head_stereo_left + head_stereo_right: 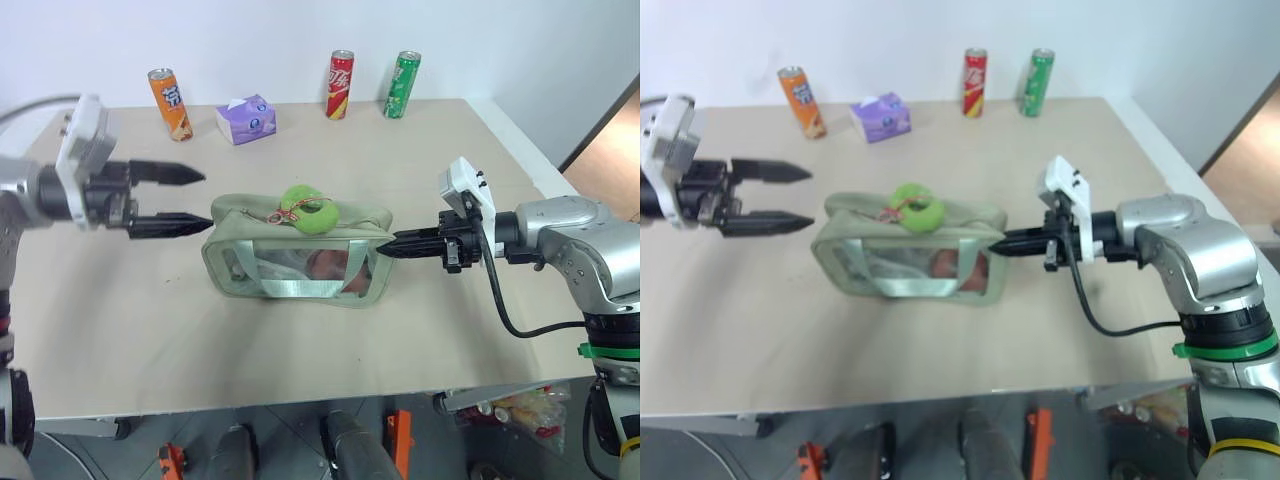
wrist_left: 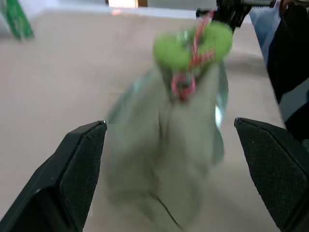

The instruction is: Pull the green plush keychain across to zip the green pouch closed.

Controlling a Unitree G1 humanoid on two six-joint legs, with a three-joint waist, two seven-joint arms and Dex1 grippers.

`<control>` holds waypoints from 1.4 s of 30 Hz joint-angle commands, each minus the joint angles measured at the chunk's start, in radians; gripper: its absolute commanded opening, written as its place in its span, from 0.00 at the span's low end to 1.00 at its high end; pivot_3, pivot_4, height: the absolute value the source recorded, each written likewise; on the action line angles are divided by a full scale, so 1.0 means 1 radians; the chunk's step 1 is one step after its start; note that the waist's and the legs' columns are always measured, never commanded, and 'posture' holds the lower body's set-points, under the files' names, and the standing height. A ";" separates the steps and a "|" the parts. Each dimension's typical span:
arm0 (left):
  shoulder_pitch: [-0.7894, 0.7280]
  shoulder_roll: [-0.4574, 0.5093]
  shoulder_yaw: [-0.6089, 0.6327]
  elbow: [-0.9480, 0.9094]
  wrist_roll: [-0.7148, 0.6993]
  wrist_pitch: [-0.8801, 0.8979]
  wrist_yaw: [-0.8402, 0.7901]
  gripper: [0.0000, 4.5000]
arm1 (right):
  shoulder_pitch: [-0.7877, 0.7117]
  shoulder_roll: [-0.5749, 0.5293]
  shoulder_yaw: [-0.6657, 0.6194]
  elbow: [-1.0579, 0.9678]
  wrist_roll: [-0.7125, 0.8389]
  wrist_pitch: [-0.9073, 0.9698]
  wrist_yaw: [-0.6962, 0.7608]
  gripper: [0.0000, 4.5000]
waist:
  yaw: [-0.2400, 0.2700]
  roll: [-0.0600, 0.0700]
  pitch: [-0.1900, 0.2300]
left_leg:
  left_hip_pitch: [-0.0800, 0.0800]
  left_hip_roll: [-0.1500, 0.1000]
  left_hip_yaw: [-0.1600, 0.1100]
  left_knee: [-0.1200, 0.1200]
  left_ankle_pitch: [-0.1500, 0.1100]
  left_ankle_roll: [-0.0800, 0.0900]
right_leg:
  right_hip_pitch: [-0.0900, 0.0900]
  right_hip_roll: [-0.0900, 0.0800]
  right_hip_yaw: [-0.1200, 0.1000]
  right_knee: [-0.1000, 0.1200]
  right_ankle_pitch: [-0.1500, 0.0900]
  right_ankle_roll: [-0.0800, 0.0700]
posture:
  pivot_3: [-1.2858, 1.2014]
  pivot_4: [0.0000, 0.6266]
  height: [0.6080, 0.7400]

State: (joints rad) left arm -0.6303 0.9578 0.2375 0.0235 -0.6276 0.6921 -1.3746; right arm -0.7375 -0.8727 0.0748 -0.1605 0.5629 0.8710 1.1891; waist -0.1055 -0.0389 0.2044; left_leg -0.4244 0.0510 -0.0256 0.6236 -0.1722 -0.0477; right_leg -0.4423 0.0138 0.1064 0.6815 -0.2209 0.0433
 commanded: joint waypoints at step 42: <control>0.246 -0.128 0.037 -0.194 -0.166 0.069 0.245 0.01 | -0.027 0.007 0.002 0.004 -0.016 -0.009 0.025 0.00 | 0.002 0.000 0.000 | 0.001 0.000 0.002 0.001 0.000 0.000 | 0.001 0.000 0.002 0.000 -0.001 -0.003 | 0.52 0.24 1.00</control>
State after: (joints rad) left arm -0.3648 0.8358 0.2793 -0.1555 -0.7915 0.7722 -1.1403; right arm -0.7549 -0.8619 0.0850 -0.1332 0.5366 0.8636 1.2135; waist -0.1040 -0.0391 0.2043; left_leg -0.4233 0.0507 -0.0232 0.6245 -0.1721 -0.0478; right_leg -0.4415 0.0134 0.1084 0.6812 -0.2217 0.0400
